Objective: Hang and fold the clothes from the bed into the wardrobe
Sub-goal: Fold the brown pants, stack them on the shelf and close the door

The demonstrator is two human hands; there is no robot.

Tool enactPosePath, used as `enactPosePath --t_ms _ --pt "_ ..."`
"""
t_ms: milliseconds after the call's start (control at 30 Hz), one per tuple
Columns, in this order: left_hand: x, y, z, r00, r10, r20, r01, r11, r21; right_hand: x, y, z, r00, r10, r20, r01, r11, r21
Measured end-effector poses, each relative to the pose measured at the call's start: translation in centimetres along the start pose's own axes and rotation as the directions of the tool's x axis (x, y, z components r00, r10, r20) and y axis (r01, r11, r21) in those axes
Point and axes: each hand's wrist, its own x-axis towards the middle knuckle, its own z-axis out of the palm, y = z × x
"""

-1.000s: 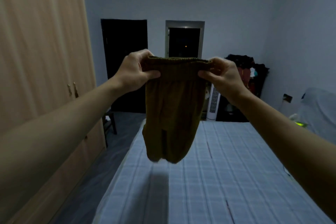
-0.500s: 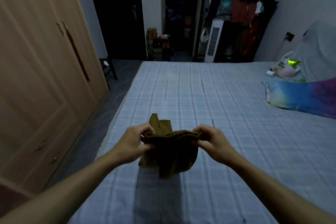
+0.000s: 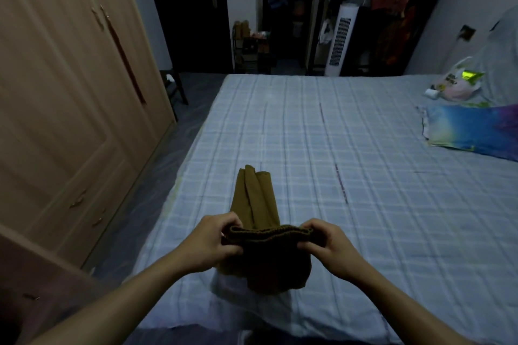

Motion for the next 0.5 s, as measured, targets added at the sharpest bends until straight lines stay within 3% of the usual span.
enactPosePath --t_ms 500 --pt "13.7 -11.4 -4.7 0.993 -0.100 0.059 0.111 0.967 -0.231 16.6 3.0 1.8 0.978 0.188 -0.089 -0.190 0.982 -0.007"
